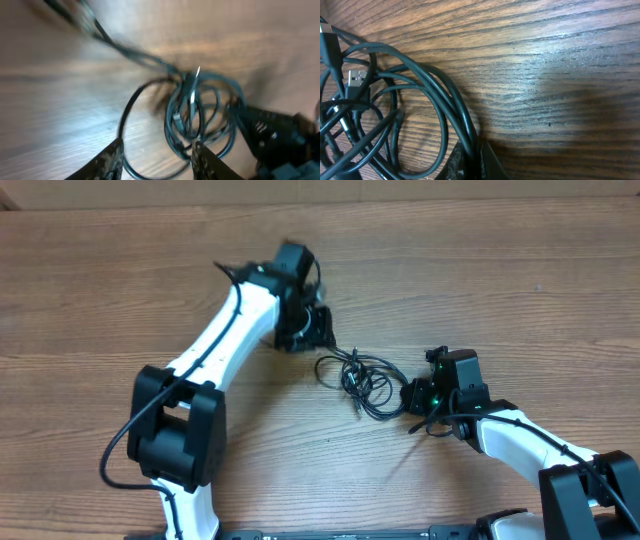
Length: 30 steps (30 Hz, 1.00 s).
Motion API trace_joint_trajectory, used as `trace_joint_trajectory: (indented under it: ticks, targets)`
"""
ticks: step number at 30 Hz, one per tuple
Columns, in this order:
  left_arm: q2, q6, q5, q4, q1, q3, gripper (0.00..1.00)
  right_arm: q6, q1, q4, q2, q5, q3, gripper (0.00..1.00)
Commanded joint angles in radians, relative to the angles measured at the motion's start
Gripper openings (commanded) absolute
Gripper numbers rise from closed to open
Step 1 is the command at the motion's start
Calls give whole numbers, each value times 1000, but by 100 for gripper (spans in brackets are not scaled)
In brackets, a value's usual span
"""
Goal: Untangle cables
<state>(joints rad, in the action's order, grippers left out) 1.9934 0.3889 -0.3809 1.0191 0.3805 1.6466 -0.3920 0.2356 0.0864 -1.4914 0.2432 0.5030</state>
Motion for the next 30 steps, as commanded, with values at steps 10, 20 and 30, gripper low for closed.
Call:
trace_joint_trajectory:
  ticks: [10,20,30]
  targets:
    - [-2,-16,93,-66,39,85,48,0,-6,-6,-3,-18,7,4]
    - [45,-11,19,-134,99,-91,48,0,-6,-6,-3,-18,7,4]
    - [47,20,14,-266,131,-206,48,0,-6,-5,-3,-18,7,4]
